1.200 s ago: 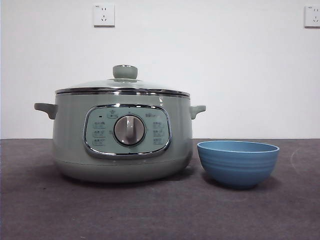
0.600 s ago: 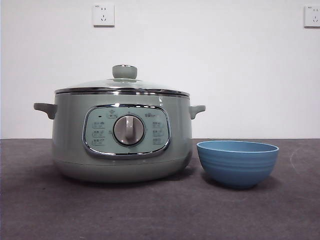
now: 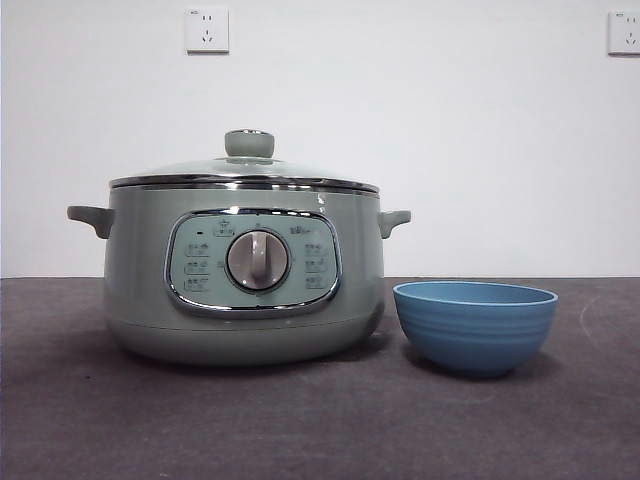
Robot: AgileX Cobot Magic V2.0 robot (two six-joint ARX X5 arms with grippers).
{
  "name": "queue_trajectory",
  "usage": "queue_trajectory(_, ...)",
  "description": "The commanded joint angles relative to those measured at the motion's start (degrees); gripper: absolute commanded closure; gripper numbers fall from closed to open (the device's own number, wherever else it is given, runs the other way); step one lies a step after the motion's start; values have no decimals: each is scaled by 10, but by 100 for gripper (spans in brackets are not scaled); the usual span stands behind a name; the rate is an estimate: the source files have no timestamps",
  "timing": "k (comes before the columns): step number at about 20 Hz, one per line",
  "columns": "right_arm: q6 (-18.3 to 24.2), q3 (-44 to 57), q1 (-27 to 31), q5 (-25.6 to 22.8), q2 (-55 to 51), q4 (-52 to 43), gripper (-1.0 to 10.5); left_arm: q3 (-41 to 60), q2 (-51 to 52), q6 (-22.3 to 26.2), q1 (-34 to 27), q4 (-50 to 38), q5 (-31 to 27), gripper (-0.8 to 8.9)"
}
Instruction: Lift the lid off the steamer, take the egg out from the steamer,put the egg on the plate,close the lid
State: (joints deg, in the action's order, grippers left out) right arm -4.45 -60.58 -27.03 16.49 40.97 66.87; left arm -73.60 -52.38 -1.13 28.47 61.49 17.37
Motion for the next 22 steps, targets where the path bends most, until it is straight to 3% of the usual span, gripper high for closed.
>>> queue_trajectory(1,4,3,0,-1,-1,-4,946,3,0,7,0,-7,-13,817)
queue_trajectory(2,4,3,0,-1,-1,-4,946,3,0,8,0,-13,-29,817)
queue_trajectory(4,4,3,0,-1,-1,-4,946,5,9,52,-19,-89,-82,817)
queue_trajectory(6,4,3,0,-1,-1,-4,946,33,36,92,-66,-220,-69,817)
queue_trajectory(9,4,3,0,-2,-1,-4,946,177,126,86,-144,-459,-35,817)
queue_trajectory(12,4,3,0,-2,-1,-4,946,345,225,85,-206,-588,-56,817)
queue_trajectory(17,4,3,0,-3,-1,-4,946,555,365,84,-264,-602,-135,817)
queue_trajectory(22,4,3,0,-3,-1,-4,946,671,452,82,-282,-600,-143,817)
